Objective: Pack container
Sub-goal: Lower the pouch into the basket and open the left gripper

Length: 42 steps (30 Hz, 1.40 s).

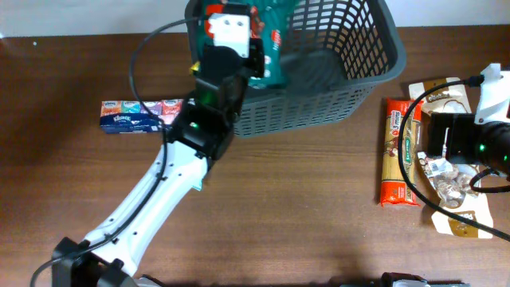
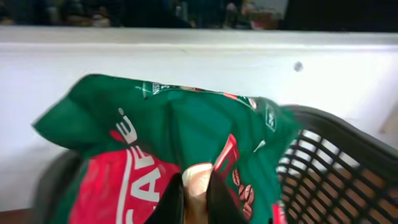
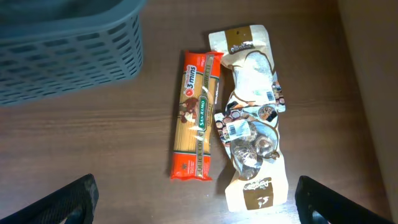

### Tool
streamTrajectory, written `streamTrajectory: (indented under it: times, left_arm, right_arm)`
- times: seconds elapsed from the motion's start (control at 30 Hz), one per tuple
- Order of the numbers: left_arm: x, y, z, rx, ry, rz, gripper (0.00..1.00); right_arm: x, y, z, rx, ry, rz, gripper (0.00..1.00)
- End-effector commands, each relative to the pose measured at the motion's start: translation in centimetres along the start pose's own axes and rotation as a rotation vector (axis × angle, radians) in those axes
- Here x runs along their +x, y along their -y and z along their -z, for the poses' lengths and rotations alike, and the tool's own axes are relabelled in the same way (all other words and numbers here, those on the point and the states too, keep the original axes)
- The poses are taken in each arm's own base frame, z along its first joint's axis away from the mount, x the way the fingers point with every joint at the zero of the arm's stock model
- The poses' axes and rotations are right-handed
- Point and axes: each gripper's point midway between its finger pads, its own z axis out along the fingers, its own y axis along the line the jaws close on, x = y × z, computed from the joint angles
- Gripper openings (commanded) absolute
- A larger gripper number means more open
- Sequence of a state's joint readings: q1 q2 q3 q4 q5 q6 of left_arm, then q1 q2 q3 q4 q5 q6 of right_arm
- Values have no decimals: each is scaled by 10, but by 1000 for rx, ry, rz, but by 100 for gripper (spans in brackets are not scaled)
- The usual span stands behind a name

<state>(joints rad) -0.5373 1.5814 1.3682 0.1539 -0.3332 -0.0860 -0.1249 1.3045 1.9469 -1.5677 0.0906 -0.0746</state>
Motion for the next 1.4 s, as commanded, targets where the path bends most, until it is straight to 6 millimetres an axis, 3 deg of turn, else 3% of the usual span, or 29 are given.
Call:
streamTrajectory:
  times: [0.0,0.17,0.4,0.57,1.07,1.37]
  left_arm:
    - [-32,13,11,30,80,16,2]
    - [-18,17,8,34,36,0,2]
    - [28,25,0,70,-113,-12,2]
    - [40,28,-2,87,-149,-15,2]
    - [39,24,-4,78,-147,-14,2]
    - [28,14,-8,57,-103,1,2]
  right_arm:
    - [-2,6,6,24,20,-19,99]
    - [-2,6,6,24,20,-19,99]
    - [-2,6,6,24,20,-19,99]
    - [-2,6,6,24,20,-19,99]
    - [-2,6,6,24,20,-19,99]
    - [-2,6,6,24,20,-19,99]
